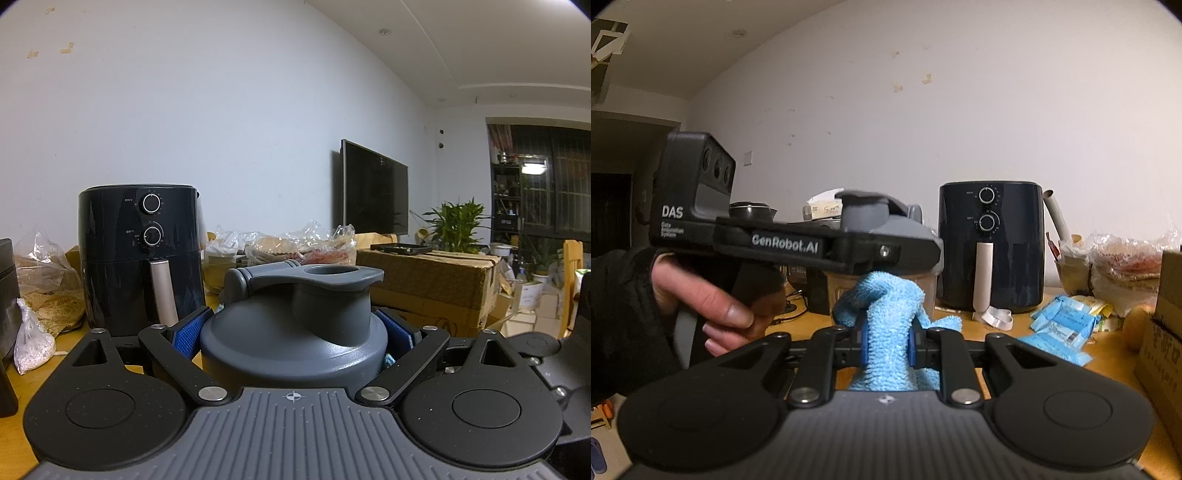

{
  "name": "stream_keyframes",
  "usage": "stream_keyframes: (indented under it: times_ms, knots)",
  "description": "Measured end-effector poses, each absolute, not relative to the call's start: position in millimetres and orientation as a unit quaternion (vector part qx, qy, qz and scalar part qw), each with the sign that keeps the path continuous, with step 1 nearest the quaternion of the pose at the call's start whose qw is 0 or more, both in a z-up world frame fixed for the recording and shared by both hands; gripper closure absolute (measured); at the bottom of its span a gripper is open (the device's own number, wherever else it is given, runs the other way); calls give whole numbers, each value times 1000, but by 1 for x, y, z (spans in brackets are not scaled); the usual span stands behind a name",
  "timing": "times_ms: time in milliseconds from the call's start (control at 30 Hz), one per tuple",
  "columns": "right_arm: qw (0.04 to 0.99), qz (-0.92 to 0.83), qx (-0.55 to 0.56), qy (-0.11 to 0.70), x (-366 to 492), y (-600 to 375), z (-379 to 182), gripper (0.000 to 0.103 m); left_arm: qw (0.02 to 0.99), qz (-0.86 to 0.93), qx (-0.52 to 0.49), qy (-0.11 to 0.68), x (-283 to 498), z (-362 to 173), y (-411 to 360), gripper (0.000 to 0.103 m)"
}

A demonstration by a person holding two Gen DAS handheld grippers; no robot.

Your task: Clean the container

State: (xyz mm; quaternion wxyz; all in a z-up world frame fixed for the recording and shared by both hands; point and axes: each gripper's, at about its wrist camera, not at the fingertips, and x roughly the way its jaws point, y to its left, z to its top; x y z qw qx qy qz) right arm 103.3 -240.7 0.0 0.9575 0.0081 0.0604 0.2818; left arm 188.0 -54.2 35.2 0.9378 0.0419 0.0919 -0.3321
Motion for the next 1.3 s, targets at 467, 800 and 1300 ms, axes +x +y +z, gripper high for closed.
stream_keyframes:
  times_ms: [467,800,1300]
  knots:
    - [952,294,-12,80,109,-241,10,86,938,-333,42,92,187,35,-55,8]
    - [950,295,-22,95,111,-239,7,89,938,-332,41,90,186,34,-55,8]
    - [942,302,-39,144,120,-233,-20,89,938,-333,41,88,187,33,-54,8]
